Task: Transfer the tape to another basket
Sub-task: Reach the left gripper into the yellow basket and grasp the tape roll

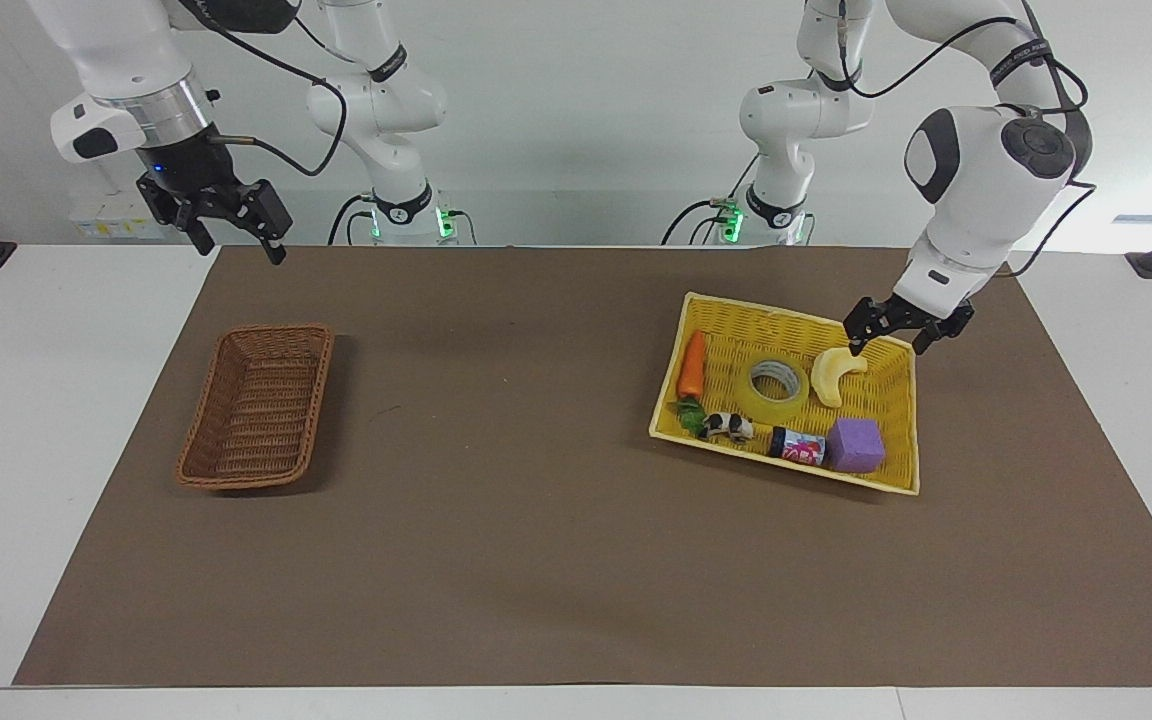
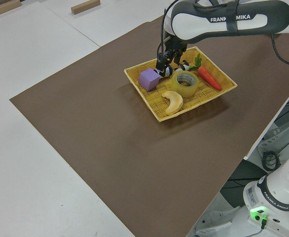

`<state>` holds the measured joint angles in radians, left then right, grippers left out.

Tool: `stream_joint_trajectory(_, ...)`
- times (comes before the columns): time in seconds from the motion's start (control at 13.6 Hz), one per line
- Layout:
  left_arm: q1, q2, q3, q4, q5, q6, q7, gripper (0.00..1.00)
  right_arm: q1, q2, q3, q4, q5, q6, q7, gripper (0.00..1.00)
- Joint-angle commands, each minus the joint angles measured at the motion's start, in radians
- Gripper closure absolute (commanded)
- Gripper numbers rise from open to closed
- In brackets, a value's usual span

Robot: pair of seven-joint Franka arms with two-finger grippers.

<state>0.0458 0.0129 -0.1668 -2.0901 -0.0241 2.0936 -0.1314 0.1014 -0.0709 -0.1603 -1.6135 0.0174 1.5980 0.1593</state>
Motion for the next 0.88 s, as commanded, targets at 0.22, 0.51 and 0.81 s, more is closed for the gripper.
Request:
stream_joint_trajectory(0.22,-0.063,0.036,0.012,-0.201,0.013,0.256,-0.123,0.0,0.0,-0.007,-0.004,-0.009,0.007,0.005,-0.017,0.0)
stream_joint_trajectory(0.51,-0.084,0.024,0.01,-0.261,0.013,0.321,-0.129,0.11,0.001,-0.01,-0.004,-0.011,0.009,-0.003,-0.018,0.0)
stream_joint_trajectory(0.81,-0.099,0.022,0.01,-0.261,0.015,0.31,-0.126,0.12,0.012,-0.013,0.002,-0.009,0.009,-0.02,-0.027,0.0)
